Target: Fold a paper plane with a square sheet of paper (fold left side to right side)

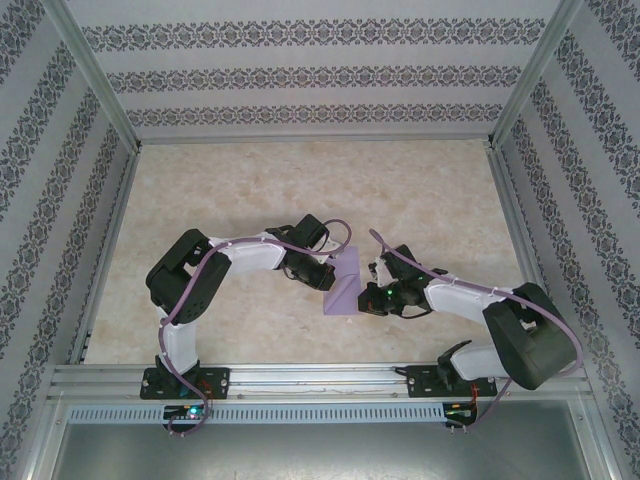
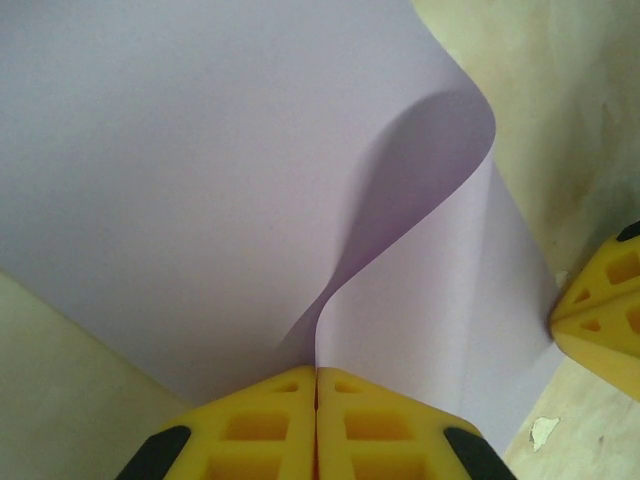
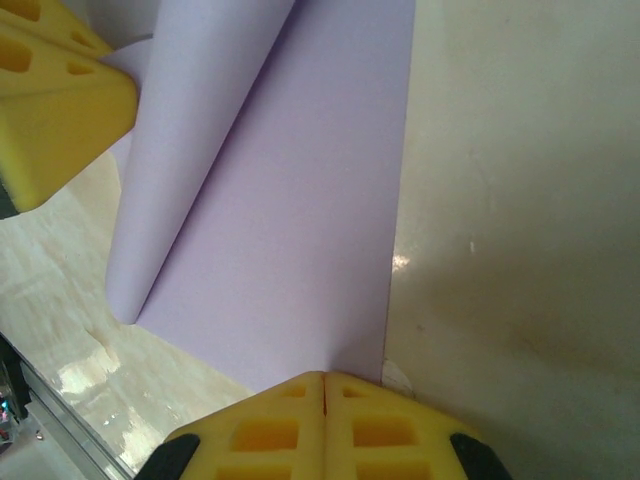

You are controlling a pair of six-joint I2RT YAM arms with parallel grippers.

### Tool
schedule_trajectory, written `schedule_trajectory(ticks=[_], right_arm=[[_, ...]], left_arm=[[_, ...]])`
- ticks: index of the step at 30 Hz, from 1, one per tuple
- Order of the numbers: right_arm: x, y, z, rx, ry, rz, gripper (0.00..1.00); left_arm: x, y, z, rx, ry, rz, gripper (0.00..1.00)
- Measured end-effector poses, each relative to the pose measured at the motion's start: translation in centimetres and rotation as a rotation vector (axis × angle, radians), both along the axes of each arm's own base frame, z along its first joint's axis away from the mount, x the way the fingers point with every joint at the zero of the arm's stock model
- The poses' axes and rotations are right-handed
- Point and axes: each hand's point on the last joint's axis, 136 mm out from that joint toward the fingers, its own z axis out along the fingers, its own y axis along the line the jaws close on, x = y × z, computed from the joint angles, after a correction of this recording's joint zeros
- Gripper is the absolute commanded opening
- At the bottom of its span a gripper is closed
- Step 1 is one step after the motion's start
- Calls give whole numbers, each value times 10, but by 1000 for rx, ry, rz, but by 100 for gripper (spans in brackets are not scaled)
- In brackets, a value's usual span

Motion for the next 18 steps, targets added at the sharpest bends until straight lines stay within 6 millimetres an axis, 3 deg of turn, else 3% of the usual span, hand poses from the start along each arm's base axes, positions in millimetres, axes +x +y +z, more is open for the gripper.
schedule_trajectory(ticks=[6, 12, 18], right_arm=[[14, -1, 26, 69, -72, -42, 16], [28, -7, 45, 118, -122, -96, 0], [31, -1, 52, 173, -123, -105, 0]], left_arm=[[0, 0, -1, 1, 1, 0, 7], [0, 0, -1, 0, 0, 0, 7], [0, 0, -1, -7, 2, 0, 7]])
